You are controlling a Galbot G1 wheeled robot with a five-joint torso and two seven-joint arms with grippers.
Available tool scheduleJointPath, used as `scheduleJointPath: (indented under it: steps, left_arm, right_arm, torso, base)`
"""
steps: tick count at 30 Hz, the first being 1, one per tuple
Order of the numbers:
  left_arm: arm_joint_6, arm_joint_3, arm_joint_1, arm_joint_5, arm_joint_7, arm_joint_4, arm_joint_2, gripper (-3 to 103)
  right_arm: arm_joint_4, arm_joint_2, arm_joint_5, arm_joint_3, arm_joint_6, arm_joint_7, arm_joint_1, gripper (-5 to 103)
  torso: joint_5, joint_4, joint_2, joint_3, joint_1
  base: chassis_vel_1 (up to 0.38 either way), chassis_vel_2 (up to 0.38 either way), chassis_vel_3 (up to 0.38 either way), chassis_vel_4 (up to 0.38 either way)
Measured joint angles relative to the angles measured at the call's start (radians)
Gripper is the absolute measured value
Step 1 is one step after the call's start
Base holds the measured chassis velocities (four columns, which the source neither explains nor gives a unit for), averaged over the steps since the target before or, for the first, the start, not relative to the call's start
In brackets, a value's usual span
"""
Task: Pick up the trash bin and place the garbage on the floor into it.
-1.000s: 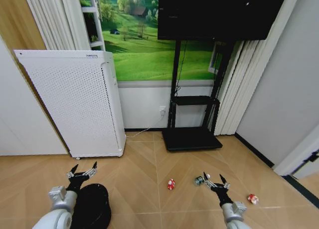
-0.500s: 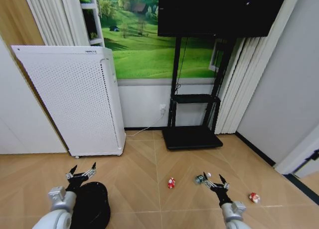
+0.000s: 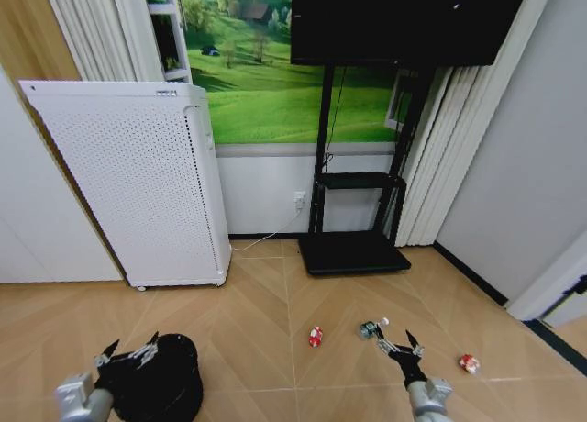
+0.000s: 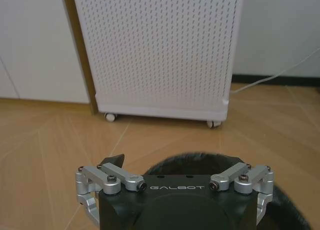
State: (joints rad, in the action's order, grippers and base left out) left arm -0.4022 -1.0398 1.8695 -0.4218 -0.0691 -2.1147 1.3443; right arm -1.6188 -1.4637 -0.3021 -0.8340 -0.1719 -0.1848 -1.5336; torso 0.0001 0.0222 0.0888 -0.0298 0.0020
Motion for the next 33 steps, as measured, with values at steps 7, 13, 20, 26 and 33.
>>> scheduleJointPath:
  steps: [7, 13, 20, 26, 33]
  left_arm:
    - [-0.007, -0.002, 0.046, -0.021, 0.007, 0.098, 0.009, 100]
    - [-0.019, 0.018, 0.018, -0.006, 0.021, 0.154, 0.03, 100]
    - [-0.114, 0.029, -0.029, -0.003, 0.049, 0.161, 0.046, 100]
    - [-0.209, 0.029, -0.061, -0.035, 0.086, 0.135, 0.049, 100]
    - [-0.295, 0.008, -0.098, -0.055, 0.12, 0.129, 0.036, 100]
  right_arm:
    - [0.008, -0.004, -0.003, 0.01, 0.001, 0.004, 0.009, 100]
    - [0.038, -0.006, -0.005, 0.019, -0.008, 0.004, 0.026, 100]
    - [0.06, -0.002, -0.019, 0.019, -0.017, 0.005, 0.034, 100]
    - [0.089, 0.003, -0.022, 0.018, -0.03, 0.006, 0.039, 100]
    - [0.111, 0.003, -0.019, 0.018, -0.043, 0.012, 0.046, 100]
  torso:
    - [-0.0002, 0.0, 0.003, -0.002, 0.001]
    - [-0.0001, 0.0002, 0.004, -0.003, 0.001]
    - [-0.0001, 0.0002, 0.006, -0.004, 0.002]
    - [-0.0001, 0.0001, 0.006, -0.005, 0.002]
    - [-0.0001, 0.0002, 0.007, -0.006, 0.002]
  base:
    - [0.0, 0.0, 0.0, 0.0]
    - [0.0, 0.0, 0.0, 0.0]
    - [0.0, 0.0, 0.0, 0.0]
    - [0.0, 0.0, 0.0, 0.0]
    - [0.0, 0.0, 0.0, 0.0]
